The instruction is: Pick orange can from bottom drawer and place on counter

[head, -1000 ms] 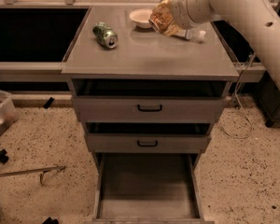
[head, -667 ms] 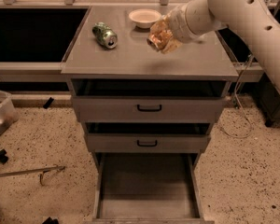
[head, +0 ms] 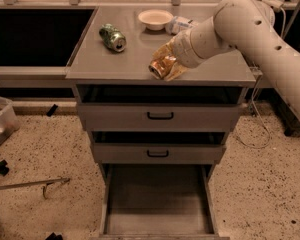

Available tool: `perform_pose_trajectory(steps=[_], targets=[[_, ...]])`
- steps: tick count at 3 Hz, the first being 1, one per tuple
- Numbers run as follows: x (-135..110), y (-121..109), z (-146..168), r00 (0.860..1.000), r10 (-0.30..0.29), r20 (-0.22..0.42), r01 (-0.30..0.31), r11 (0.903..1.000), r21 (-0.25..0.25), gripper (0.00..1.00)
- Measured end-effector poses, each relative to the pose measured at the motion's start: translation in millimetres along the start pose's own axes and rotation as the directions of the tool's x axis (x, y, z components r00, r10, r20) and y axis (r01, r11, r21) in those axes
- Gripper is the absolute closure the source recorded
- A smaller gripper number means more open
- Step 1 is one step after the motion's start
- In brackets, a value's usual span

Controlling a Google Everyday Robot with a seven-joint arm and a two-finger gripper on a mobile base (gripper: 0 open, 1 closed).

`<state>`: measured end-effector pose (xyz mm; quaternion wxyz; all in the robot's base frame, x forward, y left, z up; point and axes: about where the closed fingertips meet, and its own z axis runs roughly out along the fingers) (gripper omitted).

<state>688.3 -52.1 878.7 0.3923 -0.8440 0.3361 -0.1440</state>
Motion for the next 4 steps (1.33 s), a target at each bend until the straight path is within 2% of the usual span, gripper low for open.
perform_pose_trajectory(steps=[1,2,3,4], targets=[[16,-10,1,1.000,0.004,-0.025,-0.004,1.0000,0.003,1.00],[46,-10,7,0.998,0.057,0.009,-0.057,0.9983,0.014,1.00],[69,-2,14,0.990,0.122,0.066,-0.123,0.9921,0.020,1.00],[74,-5,10,0.990,0.129,0.064,-0.132,0.9908,0.031,0.81]])
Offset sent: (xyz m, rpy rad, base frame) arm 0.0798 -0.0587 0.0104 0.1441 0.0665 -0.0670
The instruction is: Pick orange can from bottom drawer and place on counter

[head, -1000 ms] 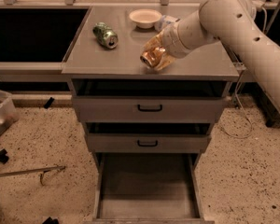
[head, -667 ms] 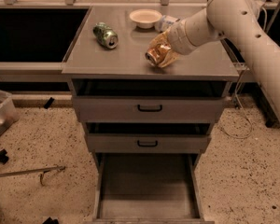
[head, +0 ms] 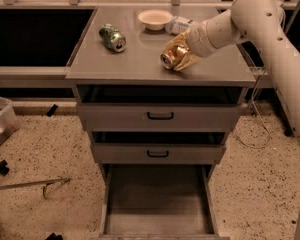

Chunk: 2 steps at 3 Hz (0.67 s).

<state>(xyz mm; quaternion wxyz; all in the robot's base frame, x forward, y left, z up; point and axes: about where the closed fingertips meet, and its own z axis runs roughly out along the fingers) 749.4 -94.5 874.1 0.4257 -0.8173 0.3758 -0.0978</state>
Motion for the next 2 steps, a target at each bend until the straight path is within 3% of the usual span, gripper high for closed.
perform_pose_trajectory(steps=[2], targets=[[0.0,0.0,0.1,1.000,0.000,0.000,0.000,1.0000,0.000,0.35]])
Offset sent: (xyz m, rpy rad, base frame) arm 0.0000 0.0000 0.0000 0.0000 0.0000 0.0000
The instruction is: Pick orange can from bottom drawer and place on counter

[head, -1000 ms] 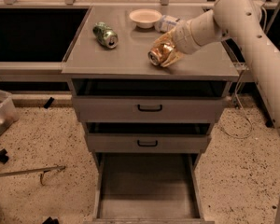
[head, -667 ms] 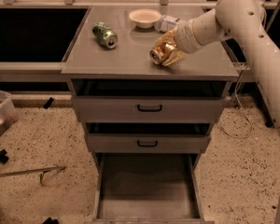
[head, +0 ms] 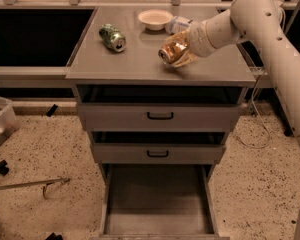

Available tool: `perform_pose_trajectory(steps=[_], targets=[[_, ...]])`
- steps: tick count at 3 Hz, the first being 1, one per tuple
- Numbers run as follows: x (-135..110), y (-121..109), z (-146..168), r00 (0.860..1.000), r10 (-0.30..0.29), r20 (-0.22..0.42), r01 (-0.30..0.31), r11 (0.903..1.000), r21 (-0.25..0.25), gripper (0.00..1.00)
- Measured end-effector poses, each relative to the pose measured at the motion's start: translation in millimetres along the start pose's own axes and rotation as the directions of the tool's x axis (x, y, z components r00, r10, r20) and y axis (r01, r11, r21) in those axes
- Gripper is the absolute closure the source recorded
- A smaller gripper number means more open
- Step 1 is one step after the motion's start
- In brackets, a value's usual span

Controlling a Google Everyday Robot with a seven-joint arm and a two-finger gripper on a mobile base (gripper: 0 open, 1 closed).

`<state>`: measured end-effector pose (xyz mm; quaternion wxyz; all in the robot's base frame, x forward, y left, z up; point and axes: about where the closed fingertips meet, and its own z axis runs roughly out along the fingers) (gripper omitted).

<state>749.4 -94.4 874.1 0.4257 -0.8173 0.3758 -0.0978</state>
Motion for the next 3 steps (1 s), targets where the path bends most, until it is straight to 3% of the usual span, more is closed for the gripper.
perform_pose_trajectory(steps=[1,2,3], targets=[[0.0,0.0,0.0,1.000,0.000,0.000,0.000,1.0000,0.000,0.11],[0.0,0.0,0.1,1.000,0.000,0.000,0.000,1.0000,0.000,0.00],[0.0,0.0,0.1,1.000,0.000,0.000,0.000,1.0000,0.000,0.00]])
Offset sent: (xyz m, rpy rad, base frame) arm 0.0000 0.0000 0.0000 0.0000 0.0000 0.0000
